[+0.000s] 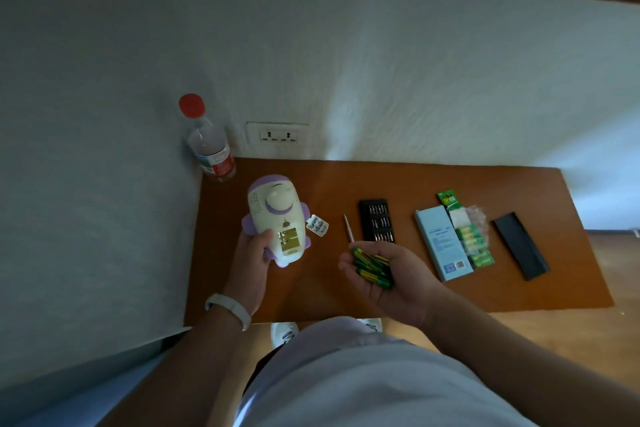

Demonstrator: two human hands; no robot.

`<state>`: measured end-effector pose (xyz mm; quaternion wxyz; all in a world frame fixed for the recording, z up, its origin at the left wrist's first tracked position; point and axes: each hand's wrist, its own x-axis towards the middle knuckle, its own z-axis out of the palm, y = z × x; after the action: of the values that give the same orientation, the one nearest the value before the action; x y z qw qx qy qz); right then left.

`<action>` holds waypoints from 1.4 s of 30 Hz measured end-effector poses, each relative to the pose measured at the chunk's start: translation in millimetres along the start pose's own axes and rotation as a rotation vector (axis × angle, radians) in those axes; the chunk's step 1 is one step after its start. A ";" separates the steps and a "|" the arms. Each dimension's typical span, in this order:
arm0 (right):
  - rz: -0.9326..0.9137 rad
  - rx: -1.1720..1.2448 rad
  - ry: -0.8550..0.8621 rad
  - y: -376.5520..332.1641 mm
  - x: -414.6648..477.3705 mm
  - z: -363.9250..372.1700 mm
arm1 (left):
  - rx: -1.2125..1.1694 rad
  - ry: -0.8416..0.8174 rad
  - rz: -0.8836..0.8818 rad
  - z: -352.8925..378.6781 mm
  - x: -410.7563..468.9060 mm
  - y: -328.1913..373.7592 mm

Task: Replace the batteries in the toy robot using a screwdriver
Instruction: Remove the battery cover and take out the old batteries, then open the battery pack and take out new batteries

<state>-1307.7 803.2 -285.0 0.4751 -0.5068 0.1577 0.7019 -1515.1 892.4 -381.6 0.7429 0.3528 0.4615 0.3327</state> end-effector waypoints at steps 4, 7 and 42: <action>0.013 -0.007 0.003 -1.7 3.8 -0.4 | -0.029 0.063 -0.017 -5.9 -4.7 0.2; 0.022 -0.029 0.003 -2.0 5.0 1.8 | -0.064 0.128 -0.023 -11.6 -6.8 -1.4; -0.021 -0.031 -0.065 -40.9 -18.2 -72.7 | 1.092 0.232 0.195 57.8 -79.6 -58.6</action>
<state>-1232.3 763.2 -290.4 0.4796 -0.4927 0.1261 0.7151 -1480.1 783.6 -375.6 0.3629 0.6882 0.6103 0.1493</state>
